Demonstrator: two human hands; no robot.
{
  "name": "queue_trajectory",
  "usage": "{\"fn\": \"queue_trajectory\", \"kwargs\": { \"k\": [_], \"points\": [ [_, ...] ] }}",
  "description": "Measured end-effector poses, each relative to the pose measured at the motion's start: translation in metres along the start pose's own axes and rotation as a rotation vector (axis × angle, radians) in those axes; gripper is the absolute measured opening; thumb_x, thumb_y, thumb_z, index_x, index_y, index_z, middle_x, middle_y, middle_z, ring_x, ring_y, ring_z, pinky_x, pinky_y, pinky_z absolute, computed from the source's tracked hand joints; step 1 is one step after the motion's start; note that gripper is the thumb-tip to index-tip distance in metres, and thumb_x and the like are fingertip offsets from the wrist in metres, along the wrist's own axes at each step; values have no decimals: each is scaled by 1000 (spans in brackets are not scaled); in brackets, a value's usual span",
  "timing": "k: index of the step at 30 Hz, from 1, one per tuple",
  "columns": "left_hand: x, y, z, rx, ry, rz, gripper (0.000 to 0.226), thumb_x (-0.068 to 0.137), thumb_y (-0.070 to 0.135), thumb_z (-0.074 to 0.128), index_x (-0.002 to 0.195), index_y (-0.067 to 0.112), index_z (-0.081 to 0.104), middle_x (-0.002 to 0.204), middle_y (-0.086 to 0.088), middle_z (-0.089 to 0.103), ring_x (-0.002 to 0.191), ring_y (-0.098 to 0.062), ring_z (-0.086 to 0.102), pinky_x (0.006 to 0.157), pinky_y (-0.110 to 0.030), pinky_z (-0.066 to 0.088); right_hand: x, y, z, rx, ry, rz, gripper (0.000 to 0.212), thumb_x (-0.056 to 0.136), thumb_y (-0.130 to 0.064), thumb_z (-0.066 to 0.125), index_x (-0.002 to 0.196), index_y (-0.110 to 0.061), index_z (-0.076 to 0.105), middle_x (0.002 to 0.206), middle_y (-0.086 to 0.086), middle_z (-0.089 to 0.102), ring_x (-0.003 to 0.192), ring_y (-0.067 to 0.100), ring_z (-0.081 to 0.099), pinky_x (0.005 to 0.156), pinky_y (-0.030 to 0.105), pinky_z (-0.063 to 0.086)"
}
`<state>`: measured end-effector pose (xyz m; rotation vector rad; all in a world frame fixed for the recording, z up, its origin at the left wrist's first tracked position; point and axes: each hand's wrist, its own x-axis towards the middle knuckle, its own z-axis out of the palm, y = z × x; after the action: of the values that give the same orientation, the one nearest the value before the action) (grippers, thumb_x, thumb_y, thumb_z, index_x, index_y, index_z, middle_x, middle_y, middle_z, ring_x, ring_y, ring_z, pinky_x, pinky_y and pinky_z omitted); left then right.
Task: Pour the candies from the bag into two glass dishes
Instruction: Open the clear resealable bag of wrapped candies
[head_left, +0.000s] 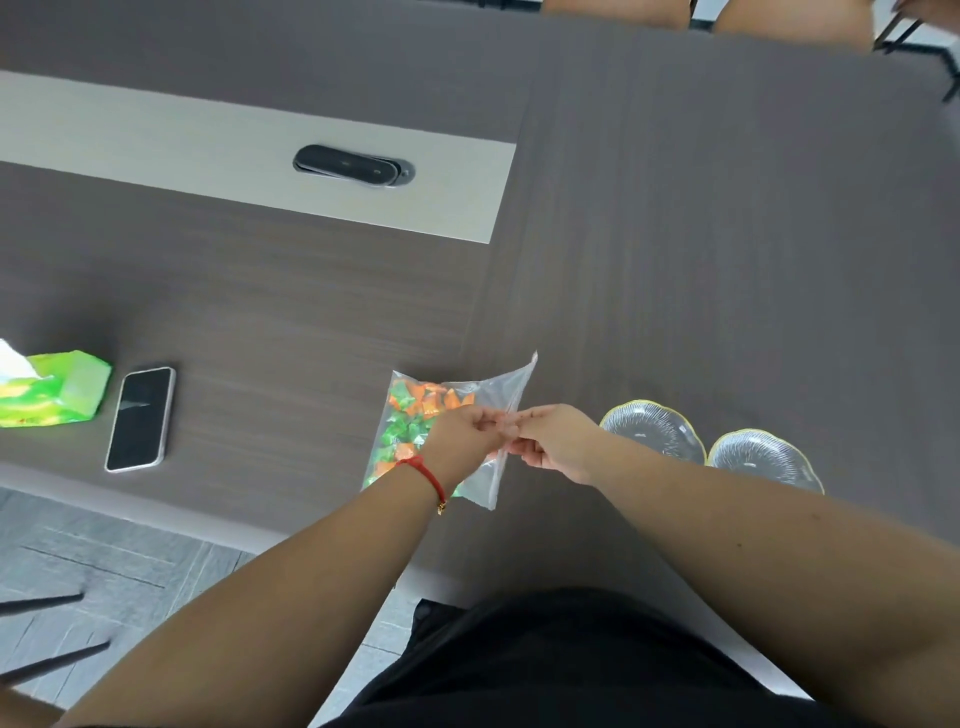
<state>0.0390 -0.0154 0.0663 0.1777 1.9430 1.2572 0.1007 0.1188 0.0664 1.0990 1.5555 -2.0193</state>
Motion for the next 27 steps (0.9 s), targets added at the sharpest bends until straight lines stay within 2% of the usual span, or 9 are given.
{"fn": "queue_trajectory", "kwargs": {
  "k": [3, 5, 7, 9, 11, 14, 17, 20, 27],
  "points": [
    [-2, -3, -4, -8, -19, -15, 16, 80, 9, 73, 79, 25, 70, 82, 2, 72, 81, -13, 67, 76, -21, 57, -3, -1, 2, 23, -13, 18, 13, 89, -1, 57, 94, -4, 68, 73, 5, 65, 62, 11, 58, 56, 18, 46],
    [-3, -4, -6, -23, -4, -46, 7, 79, 10, 74, 83, 16, 72, 86, -5, 74, 81, -17, 70, 77, -25, 59, -6, -1, 4, 10, -17, 25, 10, 90, -2, 58, 93, -5, 67, 74, 5, 65, 64, 11, 57, 56, 17, 46],
    [-4, -4, -8, -65, 9, -84, 14, 79, 10, 75, 92, 5, 72, 93, -14, 75, 88, -23, 72, 82, -31, 59, -6, -2, 6, 38, -12, 37, 9, 92, -7, 59, 94, -4, 66, 72, 5, 65, 61, 11, 56, 58, 18, 47],
    [-5, -5, -9, -141, 2, -125, 21, 81, 9, 73, 99, -1, 69, 97, -19, 74, 91, -27, 73, 83, -33, 59, -6, -2, 8, 70, -1, 32, 18, 96, -18, 56, 88, -5, 66, 68, 3, 66, 60, 12, 56, 57, 18, 47],
    [-6, -5, -10, -246, 1, -172, 24, 85, 9, 69, 104, -5, 66, 94, -17, 74, 82, -22, 74, 72, -28, 61, -5, -1, 9, 23, 14, -3, 24, 97, -24, 53, 81, -9, 63, 67, 3, 64, 59, 12, 55, 56, 20, 48],
    [-10, 0, -9, -337, 8, -215, 30, 84, 18, 70, 104, -5, 66, 86, -13, 74, 71, -17, 73, 58, -23, 59, -4, 0, 11, -102, 24, -61, 11, 94, -18, 58, 87, -11, 61, 71, 3, 63, 57, 12, 55, 59, 23, 49],
    [-11, 1, -10, -307, -15, -218, 33, 85, 23, 70, 105, -3, 66, 94, -15, 73, 81, -19, 72, 62, -28, 61, -5, -1, 11, -177, 41, -90, 9, 93, -18, 59, 91, -10, 63, 70, 2, 65, 54, 9, 56, 58, 22, 50],
    [-10, 1, -12, -271, -28, -214, 29, 90, 20, 64, 108, -3, 64, 100, -16, 73, 85, -19, 72, 69, -32, 63, -8, -5, 9, -235, 47, -124, 17, 93, -25, 59, 83, -13, 62, 69, 1, 65, 54, 9, 58, 59, 22, 50],
    [-12, 10, -9, -186, -36, -234, 23, 90, 18, 62, 102, -2, 66, 85, -9, 73, 72, -17, 72, 60, -26, 61, -14, -12, 2, -383, 47, -162, 16, 89, -26, 63, 79, -13, 63, 69, 0, 66, 56, 8, 62, 57, 21, 51]
  ]
}}
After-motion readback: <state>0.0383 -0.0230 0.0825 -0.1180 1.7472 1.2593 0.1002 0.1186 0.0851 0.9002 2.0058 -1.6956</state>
